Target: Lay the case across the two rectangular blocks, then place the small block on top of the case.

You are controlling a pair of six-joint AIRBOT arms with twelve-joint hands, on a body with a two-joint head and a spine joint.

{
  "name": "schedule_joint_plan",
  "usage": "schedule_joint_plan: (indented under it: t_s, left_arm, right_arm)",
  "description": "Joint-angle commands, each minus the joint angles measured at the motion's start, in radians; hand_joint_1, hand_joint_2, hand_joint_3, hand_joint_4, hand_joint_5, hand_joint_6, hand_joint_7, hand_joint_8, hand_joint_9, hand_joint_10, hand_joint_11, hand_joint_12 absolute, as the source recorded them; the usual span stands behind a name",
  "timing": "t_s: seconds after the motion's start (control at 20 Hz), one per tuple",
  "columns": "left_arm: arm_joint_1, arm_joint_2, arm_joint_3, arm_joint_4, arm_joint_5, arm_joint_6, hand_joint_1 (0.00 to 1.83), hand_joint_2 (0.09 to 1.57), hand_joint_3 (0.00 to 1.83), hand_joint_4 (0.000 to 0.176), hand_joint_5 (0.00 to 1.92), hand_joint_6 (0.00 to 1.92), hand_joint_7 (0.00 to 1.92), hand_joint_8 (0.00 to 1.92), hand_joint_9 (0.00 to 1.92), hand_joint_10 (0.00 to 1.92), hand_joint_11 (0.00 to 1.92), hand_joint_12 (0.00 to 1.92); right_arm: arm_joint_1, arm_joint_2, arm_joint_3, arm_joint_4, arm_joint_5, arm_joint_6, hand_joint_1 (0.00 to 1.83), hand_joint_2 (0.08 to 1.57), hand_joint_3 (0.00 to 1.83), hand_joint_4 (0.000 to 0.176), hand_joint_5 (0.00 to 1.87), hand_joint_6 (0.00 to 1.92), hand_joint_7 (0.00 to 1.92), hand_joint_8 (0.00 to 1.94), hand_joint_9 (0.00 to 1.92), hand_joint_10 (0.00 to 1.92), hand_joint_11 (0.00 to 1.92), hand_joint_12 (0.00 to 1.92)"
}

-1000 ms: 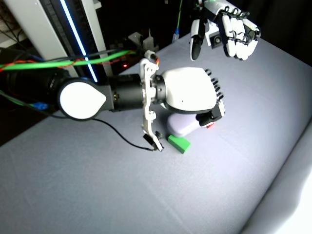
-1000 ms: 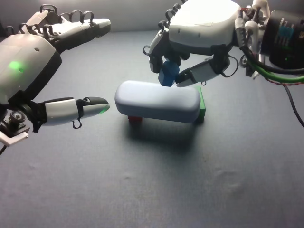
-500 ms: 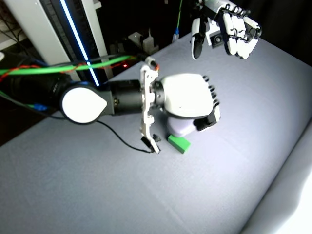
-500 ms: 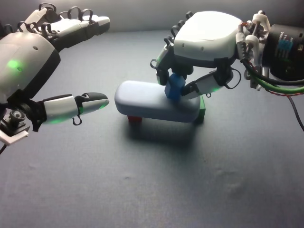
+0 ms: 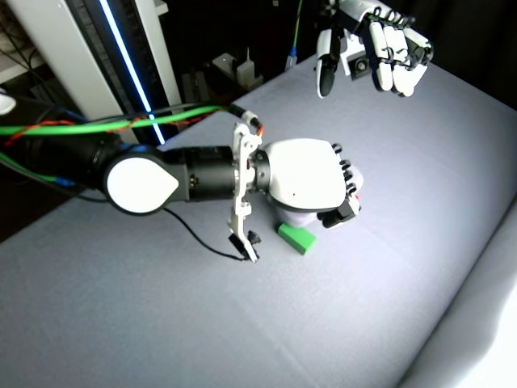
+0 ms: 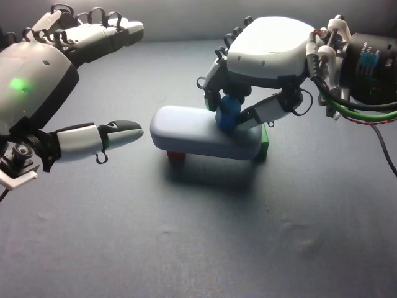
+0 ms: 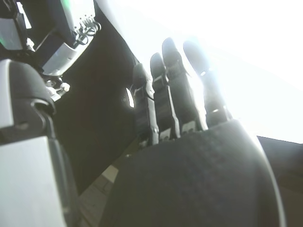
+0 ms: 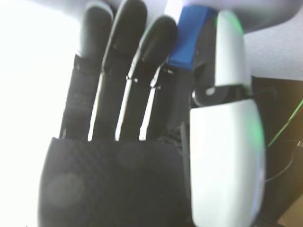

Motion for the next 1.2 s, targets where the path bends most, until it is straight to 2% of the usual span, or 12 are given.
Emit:
schedule_joint_plan:
  t_s: [0.0, 0.05, 0.1, 0.15, 0.25, 0.35, 0.5, 0.65, 0.8, 0.9, 1.0, 1.15]
  left_arm:
    - [-0.005, 0.0, -0.001, 0.012, -0.13, -0.005, 0.99, 0.97, 0.0, 0.0, 0.44, 0.0, 0.39, 0.0, 0.45, 0.0, 0.0, 1.42]
    - [-0.005, 0.0, -0.001, 0.012, -0.13, -0.005, 0.99, 0.97, 0.0, 0.0, 0.44, 0.0, 0.39, 0.0, 0.44, 0.0, 0.0, 1.4]
    - [-0.005, 0.0, -0.001, 0.012, -0.13, -0.005, 0.99, 0.97, 0.0, 0.0, 0.43, 0.0, 0.39, 0.0, 0.44, 0.0, 0.0, 1.39]
    - [-0.005, 0.0, -0.001, 0.012, -0.13, -0.005, 0.99, 0.97, 0.0, 0.0, 0.44, 0.0, 0.4, 0.0, 0.45, 0.0, 0.0, 1.38]
    - [-0.005, 0.0, -0.001, 0.012, -0.13, -0.005, 1.01, 0.97, 0.0, 0.0, 0.44, 0.0, 0.39, 0.0, 0.45, 0.0, 0.0, 1.39]
    - [-0.005, 0.0, -0.001, 0.012, -0.13, -0.005, 1.01, 0.97, 0.0, 0.0, 0.44, 0.0, 0.4, 0.0, 0.46, 0.01, 0.0, 1.41]
    - [-0.005, -0.001, -0.001, 0.012, -0.13, -0.005, 1.0, 0.96, 0.0, 0.0, 0.46, 0.0, 0.42, 0.01, 0.48, 0.02, 0.0, 1.44]
    - [-0.005, -0.002, -0.001, 0.012, -0.13, -0.005, 1.02, 0.96, 0.0, 0.0, 0.46, 0.0, 0.42, 0.01, 0.48, 0.02, 0.0, 1.44]
    - [-0.005, -0.004, -0.001, 0.011, -0.13, -0.005, 1.03, 0.97, 0.0, 0.0, 0.45, 0.0, 0.41, 0.0, 0.46, 0.01, 0.0, 1.41]
    - [-0.004, -0.006, -0.001, 0.01, -0.13, -0.005, 1.05, 0.97, 0.0, 0.0, 0.44, 0.0, 0.4, 0.0, 0.45, 0.0, 0.0, 1.37]
    - [-0.004, -0.006, -0.002, 0.009, -0.13, -0.006, 1.05, 0.97, 0.0, 0.0, 0.44, 0.0, 0.4, 0.0, 0.45, 0.01, 0.0, 1.36]
    - [0.0, -0.005, -0.005, 0.006, -0.132, -0.007, 1.05, 0.97, 0.0, 0.0, 0.44, 0.0, 0.41, 0.0, 0.46, 0.01, 0.0, 1.38]
  right_arm:
    - [0.003, 0.003, 0.007, 0.026, 0.065, -0.004, 1.24, 1.14, 0.0, 0.0, 0.82, 1.15, 0.99, 1.02, 0.84, 0.76, 0.6, 1.18]
    - [0.003, 0.003, 0.007, 0.025, 0.063, -0.004, 1.2, 1.16, 0.0, 0.0, 0.82, 1.17, 0.96, 1.08, 0.86, 0.48, 0.59, 1.12]
    - [0.003, 0.003, 0.008, 0.024, 0.061, -0.004, 1.21, 1.07, 0.0, 0.0, 0.71, 0.54, 0.79, 0.57, 0.84, 0.38, 0.57, 1.17]
    - [0.003, 0.003, 0.009, 0.024, 0.059, -0.004, 1.22, 1.03, 0.0, 0.0, 0.74, 0.22, 0.8, 0.32, 0.84, 0.33, 0.55, 1.19]
    - [0.003, 0.003, 0.012, 0.024, 0.055, -0.004, 1.23, 1.01, 0.0, 0.0, 0.72, 0.02, 0.75, 0.06, 0.77, 0.22, 0.48, 1.22]
    - [0.003, 0.003, 0.017, 0.024, 0.052, -0.004, 1.2, 0.99, 0.0, 0.0, 0.65, 0.0, 0.68, 0.0, 0.74, 0.18, 0.41, 1.24]
    - [0.003, 0.003, 0.018, 0.019, 0.048, -0.004, 1.15, 1.01, 0.0, 0.03, 0.58, 0.0, 0.6, 0.0, 0.7, 0.15, 0.34, 1.28]
    - [0.004, 0.003, 0.008, 0.016, 0.048, -0.004, 1.14, 1.01, 0.0, 0.016, 0.5, 0.0, 0.5, 0.0, 0.61, 0.09, 0.25, 1.21]
    - [0.029, 0.018, -0.004, 0.017, 0.058, -0.004, 1.07, 1.01, 0.0, 0.033, 0.43, 0.0, 0.43, 0.0, 0.57, 0.04, 0.18, 1.19]
    - [0.042, 0.042, -0.016, 0.017, 0.069, -0.004, 1.06, 0.99, 0.0, 0.015, 0.43, 0.0, 0.44, 0.01, 0.58, 0.03, 0.18, 1.12]
    - [0.054, 0.073, -0.036, 0.008, 0.075, -0.004, 1.09, 0.97, 0.0, 0.022, 0.46, 0.01, 0.5, 0.02, 0.62, 0.04, 0.19, 1.22]
    - [0.062, 0.107, -0.056, -0.005, 0.076, -0.009, 1.07, 0.97, 0.0, 0.008, 0.47, 0.0, 0.5, 0.0, 0.58, 0.02, 0.07, 1.29]
